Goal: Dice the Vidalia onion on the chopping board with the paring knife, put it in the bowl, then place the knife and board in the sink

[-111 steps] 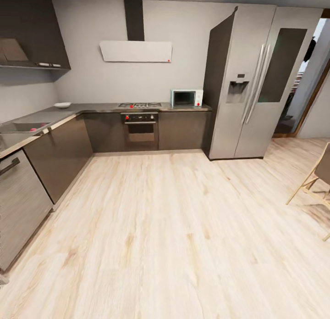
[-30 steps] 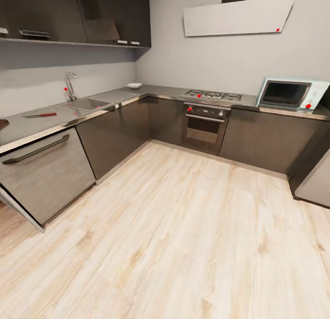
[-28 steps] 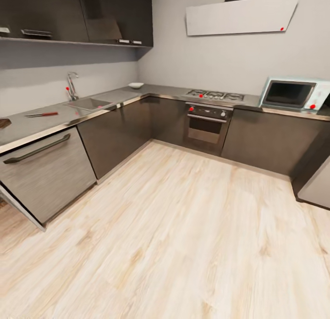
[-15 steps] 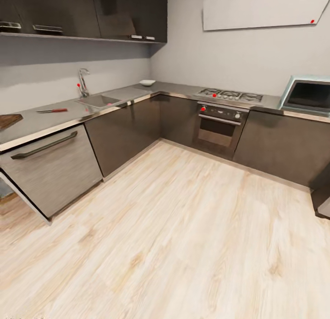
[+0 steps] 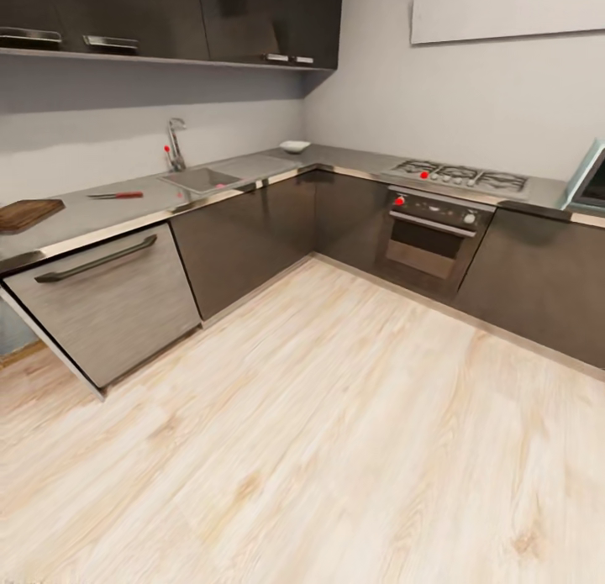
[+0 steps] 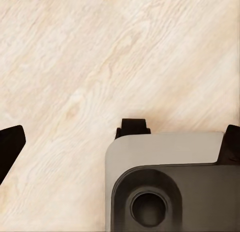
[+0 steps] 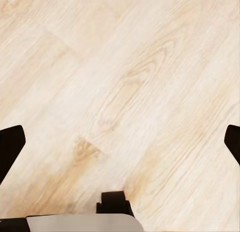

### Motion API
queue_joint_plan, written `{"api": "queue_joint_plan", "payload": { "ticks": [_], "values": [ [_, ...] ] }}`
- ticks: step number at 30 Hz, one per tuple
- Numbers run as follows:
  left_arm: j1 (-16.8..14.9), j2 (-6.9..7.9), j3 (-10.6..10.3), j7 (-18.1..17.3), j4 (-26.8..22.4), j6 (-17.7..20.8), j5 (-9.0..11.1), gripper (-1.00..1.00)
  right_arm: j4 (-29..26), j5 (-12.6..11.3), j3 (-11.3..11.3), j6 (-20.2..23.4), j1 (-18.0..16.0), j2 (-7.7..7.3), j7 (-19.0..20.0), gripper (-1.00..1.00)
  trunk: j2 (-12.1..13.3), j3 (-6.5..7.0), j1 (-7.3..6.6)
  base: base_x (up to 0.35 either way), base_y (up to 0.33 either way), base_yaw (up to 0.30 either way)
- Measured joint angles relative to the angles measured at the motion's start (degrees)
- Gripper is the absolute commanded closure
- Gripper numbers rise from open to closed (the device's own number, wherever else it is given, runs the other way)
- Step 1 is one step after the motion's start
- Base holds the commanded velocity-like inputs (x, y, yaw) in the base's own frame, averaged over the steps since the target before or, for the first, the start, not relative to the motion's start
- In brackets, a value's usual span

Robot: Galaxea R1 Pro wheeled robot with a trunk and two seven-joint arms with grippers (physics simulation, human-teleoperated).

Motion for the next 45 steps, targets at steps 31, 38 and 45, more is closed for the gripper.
{"api": "queue_joint_plan", "payload": {
  "ticks": [31,38,45],
  "values": [
    [0.0,0.00,0.0,0.0,0.0,0.0,0.0,-1.00,0.0,0.0,0.0,-0.7,0.0,0.00,0.0,-1.00,0.0,-1.71,0.00,0.208,-0.210,0.211],
    [0.0,0.00,0.0,0.0,0.0,0.0,0.0,-1.00,0.0,0.0,0.0,-1.3,0.0,0.00,0.0,-1.00,0.0,-1.19,0.00,0.208,-0.211,0.159],
    [0.0,0.00,0.0,0.0,0.0,0.0,0.0,-1.00,0.0,0.0,0.0,-1.3,0.0,0.00,0.0,-1.00,0.0,-0.62,0.00,0.208,-0.211,0.153]
  ]
}}
